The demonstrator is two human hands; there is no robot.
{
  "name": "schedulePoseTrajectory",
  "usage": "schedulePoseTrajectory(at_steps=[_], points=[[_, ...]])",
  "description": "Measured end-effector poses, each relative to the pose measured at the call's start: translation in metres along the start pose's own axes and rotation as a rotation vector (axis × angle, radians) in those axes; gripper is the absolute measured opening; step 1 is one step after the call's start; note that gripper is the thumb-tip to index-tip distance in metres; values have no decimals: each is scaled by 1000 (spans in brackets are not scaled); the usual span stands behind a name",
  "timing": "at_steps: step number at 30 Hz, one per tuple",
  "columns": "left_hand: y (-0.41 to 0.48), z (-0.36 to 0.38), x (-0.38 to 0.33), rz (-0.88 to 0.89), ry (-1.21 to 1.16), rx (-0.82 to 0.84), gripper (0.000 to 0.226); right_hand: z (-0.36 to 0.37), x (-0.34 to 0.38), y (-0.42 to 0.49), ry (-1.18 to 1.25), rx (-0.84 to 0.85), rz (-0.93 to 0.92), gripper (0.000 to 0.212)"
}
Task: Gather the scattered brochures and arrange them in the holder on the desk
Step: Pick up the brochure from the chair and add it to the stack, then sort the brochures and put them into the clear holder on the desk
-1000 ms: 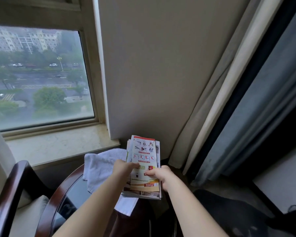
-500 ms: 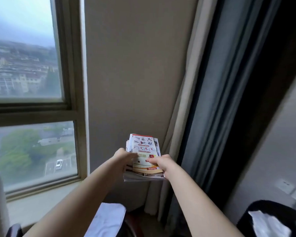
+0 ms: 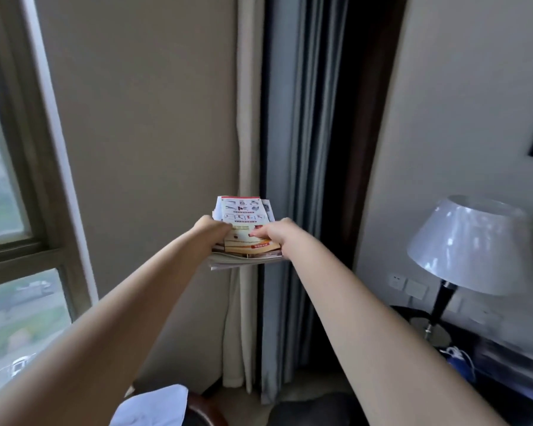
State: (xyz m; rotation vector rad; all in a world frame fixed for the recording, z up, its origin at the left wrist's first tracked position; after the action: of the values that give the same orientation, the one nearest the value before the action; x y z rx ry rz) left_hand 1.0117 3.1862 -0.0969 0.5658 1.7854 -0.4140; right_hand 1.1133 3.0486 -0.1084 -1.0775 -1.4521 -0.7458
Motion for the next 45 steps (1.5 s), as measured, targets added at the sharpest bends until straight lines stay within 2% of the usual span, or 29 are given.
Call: schedulePoseTrajectory(at_steps=[3, 7, 8, 13, 16, 21, 23, 27, 29, 30, 32, 35, 41, 45], points=[[-10, 21, -18, 37, 2, 52, 18, -30, 7, -4, -1, -57, -12, 47], [-22, 67, -31, 70, -19, 167, 12, -79, -3, -5, 1, -169, 6, 27], [-26, 81, -33, 77, -12, 203, 5, -93, -8, -6, -1, -204, 11, 27], [-46, 170, -31, 56, -17, 409, 30, -172, -42, -19, -24, -382, 37, 32], [-69, 229, -18, -24, -62, 557, 35, -226, -66, -29, -50, -479, 67, 25], [-137, 327, -13, -104, -83, 806, 42, -323, -104, -68, -100, -665, 144, 30], [-172, 363, -16, -114, -91, 874, 39, -362, -120, -86, -100, -727, 181, 27], [-251, 431, -26, -113, -105, 1031, 14, -440, -153, -127, -59, -831, 227, 23], [-290, 464, -31, -96, -105, 1094, 14, -478, -169, -147, -38, -873, 246, 20], [-307, 480, -33, -84, -93, 1112, 18, -498, -177, -158, -43, -896, 261, 16], [-342, 512, -35, -70, -63, 1139, 32, -537, -193, -175, -64, -933, 301, 35], [-390, 560, -36, -55, -34, 1169, 44, -594, -218, -194, -82, -957, 326, 39], [-475, 659, -28, -10, 29, 1228, 41, -704, -273, -217, -61, -994, 317, 37], [-504, 724, -3, -37, 29, 1198, 38, -759, -316, -211, -81, -999, 308, 33]])
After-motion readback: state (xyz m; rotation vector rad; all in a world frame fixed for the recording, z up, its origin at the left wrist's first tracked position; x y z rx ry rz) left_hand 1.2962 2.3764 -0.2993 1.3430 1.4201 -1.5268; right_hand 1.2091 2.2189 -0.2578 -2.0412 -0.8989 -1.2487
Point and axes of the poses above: each hand's wrist, its own y-axis towards the middle knuckle, its own z-axis out of the palm, x = y × z, the point moved 10 cm from there along y, towards the middle knuckle, and after that the axes turned 9 degrees about -x, right-handed, at the moved point
